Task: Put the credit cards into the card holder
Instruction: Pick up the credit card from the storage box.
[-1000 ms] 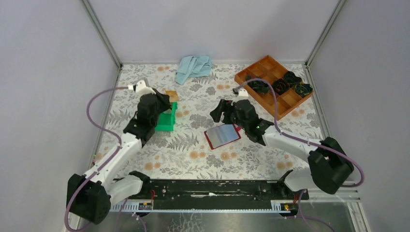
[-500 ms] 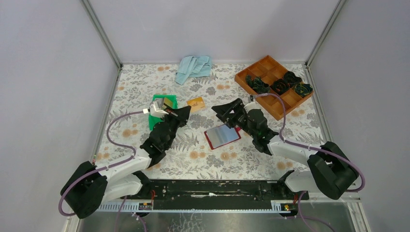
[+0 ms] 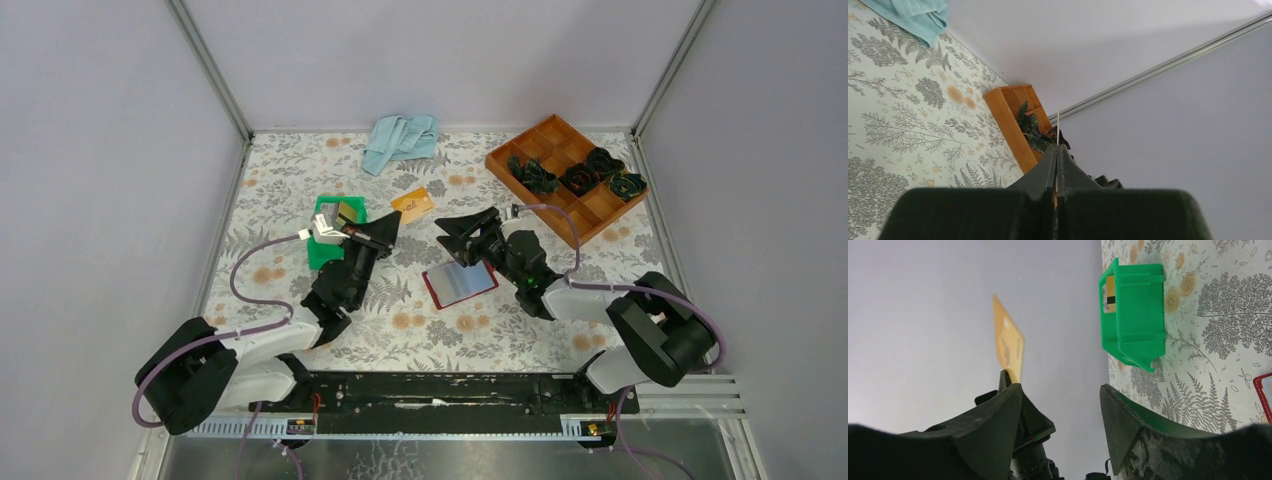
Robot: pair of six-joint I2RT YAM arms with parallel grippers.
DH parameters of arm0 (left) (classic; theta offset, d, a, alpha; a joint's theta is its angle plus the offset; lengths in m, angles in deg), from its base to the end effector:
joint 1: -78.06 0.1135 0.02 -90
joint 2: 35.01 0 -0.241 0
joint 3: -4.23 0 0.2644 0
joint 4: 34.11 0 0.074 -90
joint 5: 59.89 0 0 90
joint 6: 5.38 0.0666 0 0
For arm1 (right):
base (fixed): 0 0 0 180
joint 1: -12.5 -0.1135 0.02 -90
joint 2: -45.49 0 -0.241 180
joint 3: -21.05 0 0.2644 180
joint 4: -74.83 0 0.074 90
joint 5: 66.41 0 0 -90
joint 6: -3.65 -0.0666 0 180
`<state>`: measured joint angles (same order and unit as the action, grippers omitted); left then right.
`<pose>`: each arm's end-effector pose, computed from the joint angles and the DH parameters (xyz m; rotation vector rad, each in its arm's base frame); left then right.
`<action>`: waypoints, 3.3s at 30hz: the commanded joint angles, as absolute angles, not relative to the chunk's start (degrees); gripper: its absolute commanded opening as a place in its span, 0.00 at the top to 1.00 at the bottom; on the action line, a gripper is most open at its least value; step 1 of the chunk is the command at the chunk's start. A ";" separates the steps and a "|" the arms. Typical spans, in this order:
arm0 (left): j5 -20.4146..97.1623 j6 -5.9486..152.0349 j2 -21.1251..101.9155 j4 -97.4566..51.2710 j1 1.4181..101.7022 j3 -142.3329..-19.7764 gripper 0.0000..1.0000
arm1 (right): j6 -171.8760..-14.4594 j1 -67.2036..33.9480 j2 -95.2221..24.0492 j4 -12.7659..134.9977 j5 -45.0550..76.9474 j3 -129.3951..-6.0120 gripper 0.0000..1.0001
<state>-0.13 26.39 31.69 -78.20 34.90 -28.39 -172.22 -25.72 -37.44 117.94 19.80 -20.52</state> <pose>0.2222 -0.1624 0.2096 -0.6484 1.3662 -1.0813 0.2559 0.2071 0.1822 0.6831 1.7016 1.6973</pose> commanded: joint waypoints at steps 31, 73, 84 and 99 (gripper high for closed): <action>-5.55 24.21 43.45 -94.33 30.11 -29.18 1.00 | -176.32 -27.11 -42.58 127.74 19.28 -26.42 0.79; 7.83 31.31 33.83 -54.94 28.40 -29.91 0.38 | -116.49 -13.58 -30.26 59.28 5.92 -46.12 1.00; 17.31 26.12 42.73 -47.05 25.12 -33.91 0.42 | -106.95 -13.06 -28.38 46.43 3.60 -44.00 1.00; 19.60 20.69 48.87 -48.87 19.66 -35.41 0.37 | -104.96 -13.02 -27.02 44.15 5.32 -40.77 1.00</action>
<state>18.78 23.39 47.97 -47.10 20.81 -34.27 -106.25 -13.30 -29.22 44.17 4.67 -40.82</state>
